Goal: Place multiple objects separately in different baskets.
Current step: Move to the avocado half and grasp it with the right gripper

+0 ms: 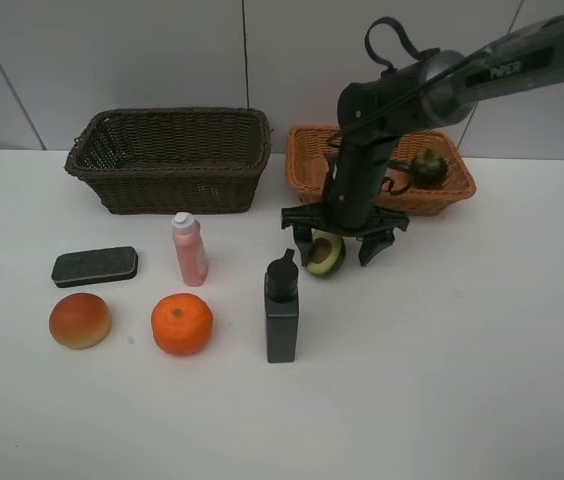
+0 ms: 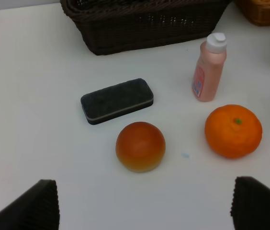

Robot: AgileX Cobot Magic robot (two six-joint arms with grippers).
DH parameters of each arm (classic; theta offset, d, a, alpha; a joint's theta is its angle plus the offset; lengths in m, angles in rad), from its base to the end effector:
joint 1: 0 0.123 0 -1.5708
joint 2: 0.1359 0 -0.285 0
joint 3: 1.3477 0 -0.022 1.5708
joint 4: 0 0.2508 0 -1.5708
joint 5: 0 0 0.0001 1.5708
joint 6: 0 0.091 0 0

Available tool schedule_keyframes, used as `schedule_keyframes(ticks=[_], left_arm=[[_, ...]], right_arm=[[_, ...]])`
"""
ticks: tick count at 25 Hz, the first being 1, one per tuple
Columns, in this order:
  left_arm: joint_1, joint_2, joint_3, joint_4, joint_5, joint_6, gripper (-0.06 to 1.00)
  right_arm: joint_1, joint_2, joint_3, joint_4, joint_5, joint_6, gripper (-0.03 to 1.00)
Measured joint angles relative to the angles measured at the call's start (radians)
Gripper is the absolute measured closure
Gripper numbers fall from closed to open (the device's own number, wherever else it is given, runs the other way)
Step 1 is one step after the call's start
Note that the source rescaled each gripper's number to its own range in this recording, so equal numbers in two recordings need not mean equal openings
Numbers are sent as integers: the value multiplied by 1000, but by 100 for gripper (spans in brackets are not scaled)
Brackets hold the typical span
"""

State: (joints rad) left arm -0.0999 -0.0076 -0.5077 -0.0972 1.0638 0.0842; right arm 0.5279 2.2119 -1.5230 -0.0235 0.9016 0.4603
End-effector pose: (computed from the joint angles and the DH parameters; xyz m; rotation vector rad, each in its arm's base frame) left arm -0.0080 -0.0070 0.2794 0.1922 2.0215 -0.1259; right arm 0.3681 0.2127 0.1116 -0.1253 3.0706 0.0236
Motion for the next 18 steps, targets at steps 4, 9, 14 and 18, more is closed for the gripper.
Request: schedule_keyframes(ticks=[4,9,14,18], left_arm=[[0,0,0,0,0,0,10],[0,0,0,0,0,0,10],[0,0,0,0,0,0,10],[0,0,0,0,0,0,10]], right_arm=[[0,0,0,0,-7,0,-3],[0,0,0,0,-7,-1,-3],[0,0,0,-1,-7,-1,14],[0,0,0,0,-6,-1,43]])
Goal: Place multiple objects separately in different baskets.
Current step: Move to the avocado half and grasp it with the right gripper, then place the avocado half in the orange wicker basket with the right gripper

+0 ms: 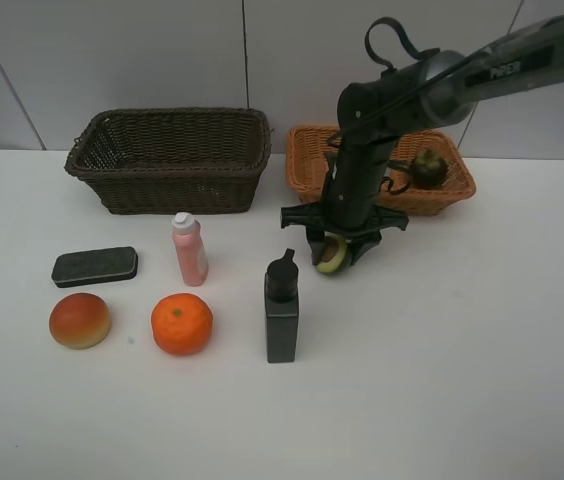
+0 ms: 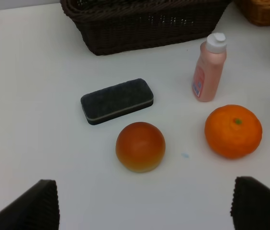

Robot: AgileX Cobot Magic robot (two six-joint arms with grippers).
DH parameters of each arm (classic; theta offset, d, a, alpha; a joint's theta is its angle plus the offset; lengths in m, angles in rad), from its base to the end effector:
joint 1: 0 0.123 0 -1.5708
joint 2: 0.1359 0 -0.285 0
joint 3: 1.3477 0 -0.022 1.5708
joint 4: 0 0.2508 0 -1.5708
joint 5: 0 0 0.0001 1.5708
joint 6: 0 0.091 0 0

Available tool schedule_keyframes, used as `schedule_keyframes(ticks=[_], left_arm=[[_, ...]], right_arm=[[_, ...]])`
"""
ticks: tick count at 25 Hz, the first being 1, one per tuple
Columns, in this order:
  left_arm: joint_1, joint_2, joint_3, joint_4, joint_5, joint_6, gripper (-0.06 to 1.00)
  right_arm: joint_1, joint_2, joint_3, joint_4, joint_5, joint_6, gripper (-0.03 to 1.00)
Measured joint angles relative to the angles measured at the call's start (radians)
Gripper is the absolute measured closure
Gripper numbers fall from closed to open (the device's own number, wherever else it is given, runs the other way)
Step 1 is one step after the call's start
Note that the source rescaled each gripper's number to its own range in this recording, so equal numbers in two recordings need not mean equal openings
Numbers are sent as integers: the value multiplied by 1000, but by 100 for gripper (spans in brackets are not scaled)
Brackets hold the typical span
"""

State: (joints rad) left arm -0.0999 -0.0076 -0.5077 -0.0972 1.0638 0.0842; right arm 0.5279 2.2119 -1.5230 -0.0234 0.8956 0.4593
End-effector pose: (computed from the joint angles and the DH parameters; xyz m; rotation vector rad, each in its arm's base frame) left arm -0.0080 -0.0070 0.2794 0.1922 2.0215 -0.1259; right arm 0.3685 0.2130 0.1116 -0.1266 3.0652 0.0280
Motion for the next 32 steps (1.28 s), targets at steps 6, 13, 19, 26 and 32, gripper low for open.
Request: schedule_keyframes(ticks=[6,13,19,26,32], left_arm=[[0,0,0,0,0,0,10],[0,0,0,0,0,0,10],[0,0,0,0,0,0,10],[0,0,0,0,0,0,10],[0,0,0,0,0,0,10]], right_arm=[[0,0,0,0,1,0,43],[0,0,0,0,4,0,43],[0,-54,-49,-1,101,0,43],[0,-105,-263,-32,309,0,43],[-1,-106,-435,-98,318,0,43]])
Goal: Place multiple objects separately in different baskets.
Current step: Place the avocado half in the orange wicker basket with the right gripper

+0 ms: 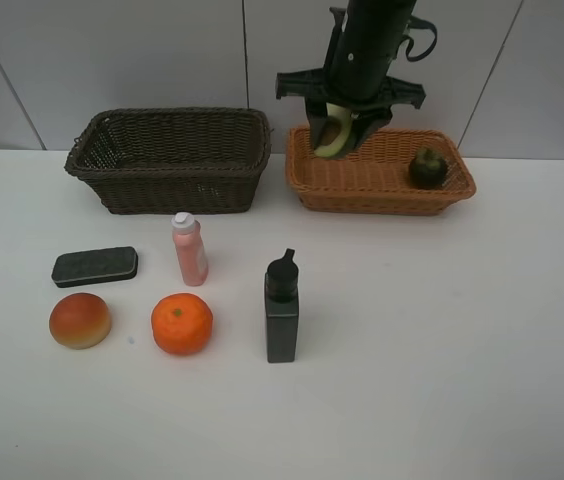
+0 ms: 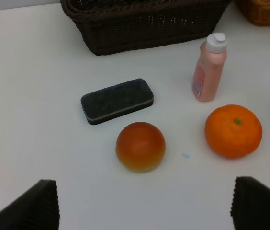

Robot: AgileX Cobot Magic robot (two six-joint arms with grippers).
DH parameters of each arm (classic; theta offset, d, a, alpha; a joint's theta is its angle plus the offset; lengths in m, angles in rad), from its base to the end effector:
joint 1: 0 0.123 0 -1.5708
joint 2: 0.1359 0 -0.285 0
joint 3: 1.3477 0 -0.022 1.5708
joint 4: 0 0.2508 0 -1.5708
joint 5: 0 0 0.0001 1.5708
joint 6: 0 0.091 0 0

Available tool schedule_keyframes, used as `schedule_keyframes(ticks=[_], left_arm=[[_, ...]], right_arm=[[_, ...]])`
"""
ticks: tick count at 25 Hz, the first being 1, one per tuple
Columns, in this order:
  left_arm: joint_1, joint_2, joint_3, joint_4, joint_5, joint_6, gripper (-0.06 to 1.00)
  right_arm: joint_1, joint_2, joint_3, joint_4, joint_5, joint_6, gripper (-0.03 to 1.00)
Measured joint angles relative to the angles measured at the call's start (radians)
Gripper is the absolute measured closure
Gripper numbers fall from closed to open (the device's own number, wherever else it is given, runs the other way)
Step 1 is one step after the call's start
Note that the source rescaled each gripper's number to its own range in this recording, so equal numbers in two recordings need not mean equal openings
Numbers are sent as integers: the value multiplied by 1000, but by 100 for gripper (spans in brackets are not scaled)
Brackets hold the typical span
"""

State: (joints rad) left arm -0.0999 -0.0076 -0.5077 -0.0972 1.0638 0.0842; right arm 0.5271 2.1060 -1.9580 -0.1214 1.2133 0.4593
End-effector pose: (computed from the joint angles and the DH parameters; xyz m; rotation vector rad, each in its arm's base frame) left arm -0.0080 -0.0070 0.2794 0.1922 2.0215 -0.1259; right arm 0.3988 0.2202 0.2665 -0.1317 2.8207 0.0503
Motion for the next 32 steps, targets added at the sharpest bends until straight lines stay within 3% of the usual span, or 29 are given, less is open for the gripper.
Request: schedule_keyframes(ticks=[6,17,28,32], left_arm=[[0,0,0,0,0,0,10],[0,0,0,0,0,0,10],[0,0,0,0,0,0,10],[0,0,0,0,0,0,10]], right_arm=[[-54,0,-61,-120,-3,0,43],[-158,117,-61,-140,-198,0,43],[-162,221,-61,-141,-207,-3,43],[-162,221,-61,-141,-214,-72,43]])
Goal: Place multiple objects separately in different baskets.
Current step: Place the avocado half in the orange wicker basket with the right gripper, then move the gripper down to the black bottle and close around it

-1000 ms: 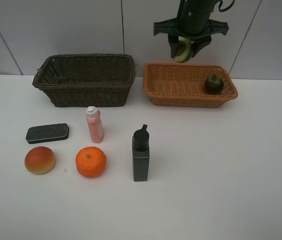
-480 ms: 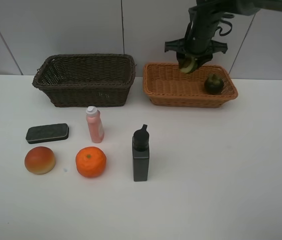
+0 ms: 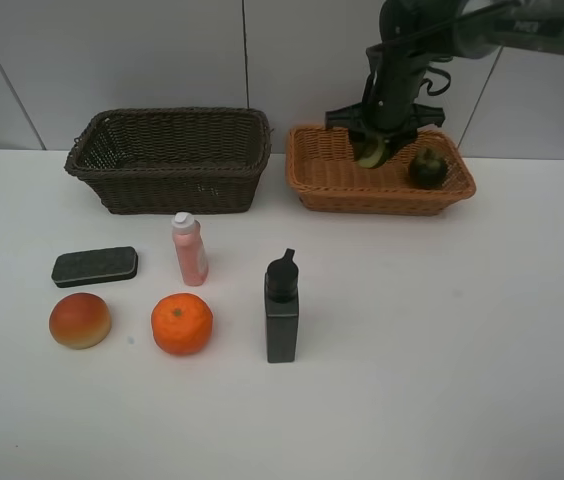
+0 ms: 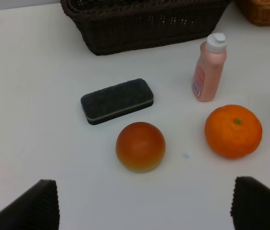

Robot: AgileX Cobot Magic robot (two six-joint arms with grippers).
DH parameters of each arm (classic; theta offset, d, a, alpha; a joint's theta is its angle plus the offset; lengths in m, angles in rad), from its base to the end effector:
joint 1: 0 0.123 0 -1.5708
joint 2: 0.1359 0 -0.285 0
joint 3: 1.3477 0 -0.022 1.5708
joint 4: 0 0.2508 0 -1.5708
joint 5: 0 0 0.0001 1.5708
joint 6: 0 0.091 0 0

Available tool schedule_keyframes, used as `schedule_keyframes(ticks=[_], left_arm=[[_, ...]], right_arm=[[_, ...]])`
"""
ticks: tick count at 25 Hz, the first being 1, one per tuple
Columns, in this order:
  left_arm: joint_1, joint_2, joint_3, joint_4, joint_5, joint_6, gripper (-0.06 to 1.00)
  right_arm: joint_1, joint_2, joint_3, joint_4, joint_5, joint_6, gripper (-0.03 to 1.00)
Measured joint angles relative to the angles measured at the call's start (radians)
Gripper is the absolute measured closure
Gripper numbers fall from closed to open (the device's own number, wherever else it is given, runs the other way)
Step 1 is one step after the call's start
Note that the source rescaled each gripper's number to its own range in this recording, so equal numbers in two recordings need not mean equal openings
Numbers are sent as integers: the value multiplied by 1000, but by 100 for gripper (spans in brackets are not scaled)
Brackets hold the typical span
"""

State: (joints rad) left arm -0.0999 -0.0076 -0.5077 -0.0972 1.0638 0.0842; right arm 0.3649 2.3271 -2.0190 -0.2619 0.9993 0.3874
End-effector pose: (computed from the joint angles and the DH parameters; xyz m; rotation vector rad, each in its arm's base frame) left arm -0.0080 -0.0070 0.2794 0.1922 2.0215 -0.1259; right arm 0.4771 0.1610 0.1855 -0.1099 2.7230 -0.1353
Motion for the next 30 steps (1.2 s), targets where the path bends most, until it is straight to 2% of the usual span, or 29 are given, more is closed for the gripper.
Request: schedule_keyframes(ticks=[2,3,4,5,8,22,30], left_arm=[[0,0,0,0,0,0,10],[0,0,0,0,0,0,10],[0,0,0,0,0,0,10],[0,0,0,0,0,0,10],[0,0,0,0,0,0,10],[0,0,0,0,0,0,10],[0,0,0,0,0,0,10]], right_arm=[[0,0,0,-1,-1,-52,41],[0,0,0,-1,-1,-72,32],[0,0,0,-2,3,-86,18],[0,0,0,-2,8,-91,10],[0,0,0,-2,28,-100,1],[0,0,0,0,48,-101,-1],[0,-51,0,68,109,-101,-1]])
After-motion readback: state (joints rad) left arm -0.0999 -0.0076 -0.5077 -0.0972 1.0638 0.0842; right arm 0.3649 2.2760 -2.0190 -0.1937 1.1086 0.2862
